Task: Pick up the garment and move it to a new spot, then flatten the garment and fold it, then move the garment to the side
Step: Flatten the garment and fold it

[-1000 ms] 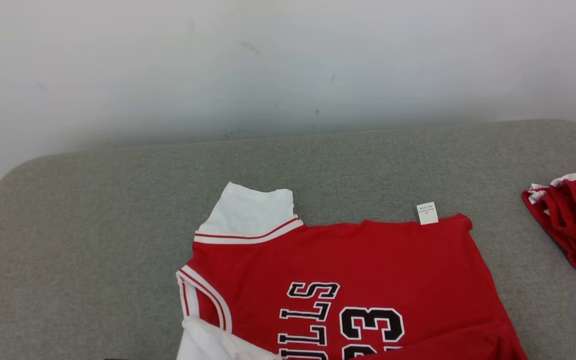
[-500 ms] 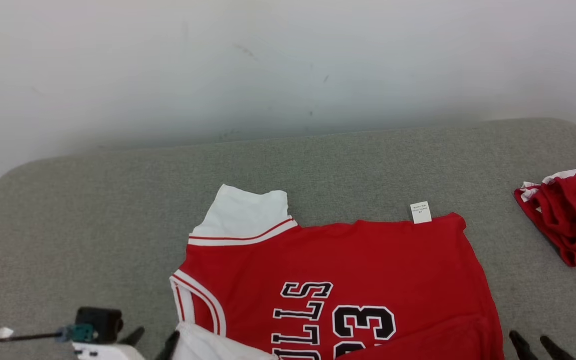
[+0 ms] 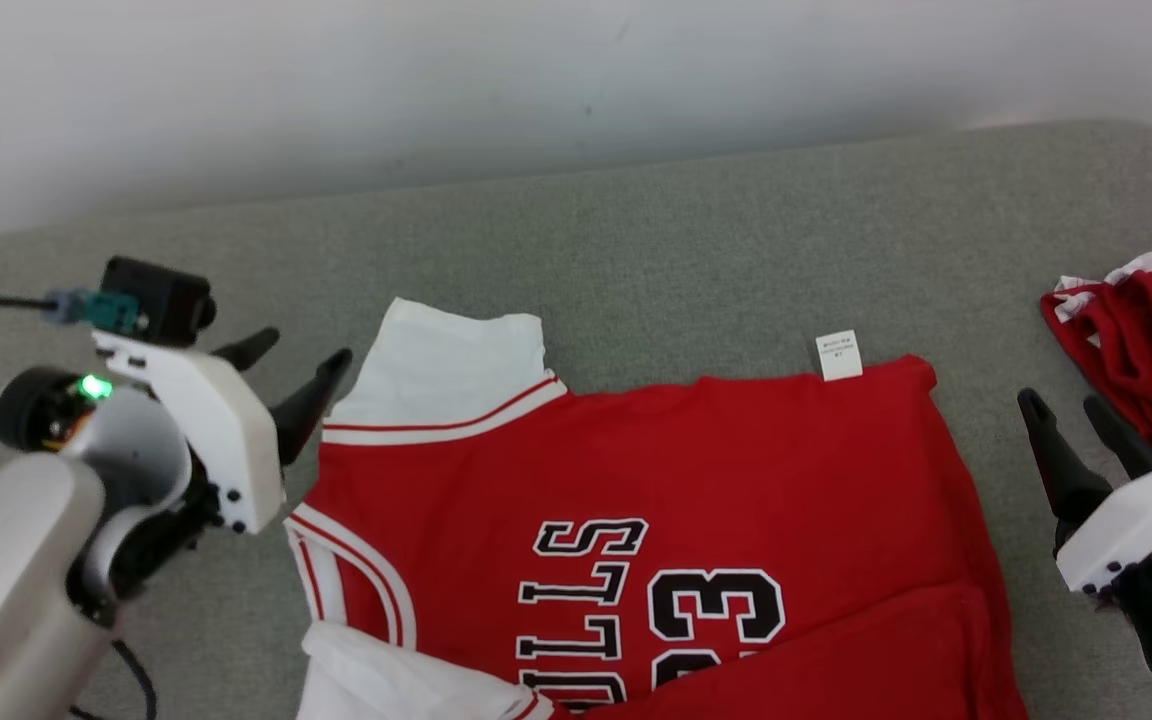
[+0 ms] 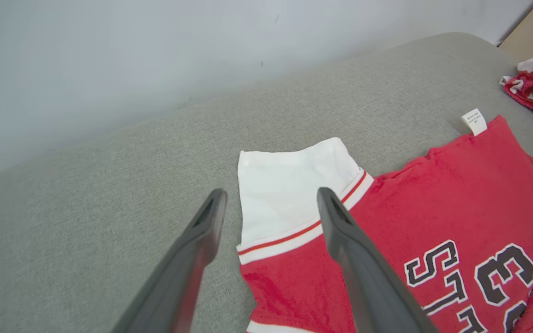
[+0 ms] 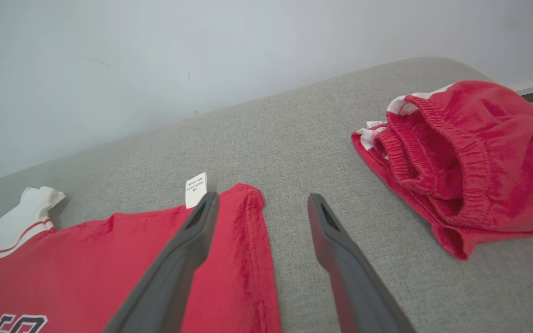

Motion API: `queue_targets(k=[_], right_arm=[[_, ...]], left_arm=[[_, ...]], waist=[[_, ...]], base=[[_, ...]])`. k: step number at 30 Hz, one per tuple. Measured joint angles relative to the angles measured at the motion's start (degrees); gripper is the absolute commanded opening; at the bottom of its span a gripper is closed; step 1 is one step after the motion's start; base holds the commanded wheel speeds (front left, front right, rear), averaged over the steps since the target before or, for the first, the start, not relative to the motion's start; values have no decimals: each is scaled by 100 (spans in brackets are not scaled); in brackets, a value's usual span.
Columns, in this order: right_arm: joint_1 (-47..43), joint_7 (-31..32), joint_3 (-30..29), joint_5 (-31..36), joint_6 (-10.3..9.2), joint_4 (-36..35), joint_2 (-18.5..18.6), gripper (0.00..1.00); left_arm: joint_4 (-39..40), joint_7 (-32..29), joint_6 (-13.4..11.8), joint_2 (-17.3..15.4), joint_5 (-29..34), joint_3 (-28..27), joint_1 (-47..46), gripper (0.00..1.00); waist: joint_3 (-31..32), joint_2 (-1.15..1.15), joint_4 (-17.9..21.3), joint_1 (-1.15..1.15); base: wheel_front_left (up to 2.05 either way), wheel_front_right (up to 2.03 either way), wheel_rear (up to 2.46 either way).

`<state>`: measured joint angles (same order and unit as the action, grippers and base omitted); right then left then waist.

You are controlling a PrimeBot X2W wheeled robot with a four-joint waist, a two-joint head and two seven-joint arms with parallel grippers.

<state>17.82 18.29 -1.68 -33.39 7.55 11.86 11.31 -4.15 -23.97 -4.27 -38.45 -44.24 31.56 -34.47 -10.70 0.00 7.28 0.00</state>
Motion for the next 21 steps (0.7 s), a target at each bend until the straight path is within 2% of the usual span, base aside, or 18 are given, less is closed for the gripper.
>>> queue_targets(k=[5, 9, 15, 21], right_arm=[[862, 305, 152, -58, 0, 650, -9, 100], [1452, 579, 419, -259, 0, 1100, -41, 100], [2030, 933, 940, -614, 0, 1618, 55, 100], [2431, 1023, 1480, -917, 0, 1811, 147, 100]], left_arm=[[-779, -494, 503, 253, -100, 141, -1006, 100], [-1480, -793, 768, 402, -99, 301, -1598, 100], [-2232, -1215, 1032, 661, -232, 520, -2251, 100], [-2741, -1430, 1133, 753, -377, 675, -2644, 100]], waist=[[-484, 0, 68, 0], [-827, 0, 132, 1], [-1168, 0, 258, 1], [-1375, 0, 328, 1]], base=[[0, 0, 0], [0, 0, 0], [0, 0, 0], [0, 0, 0]])
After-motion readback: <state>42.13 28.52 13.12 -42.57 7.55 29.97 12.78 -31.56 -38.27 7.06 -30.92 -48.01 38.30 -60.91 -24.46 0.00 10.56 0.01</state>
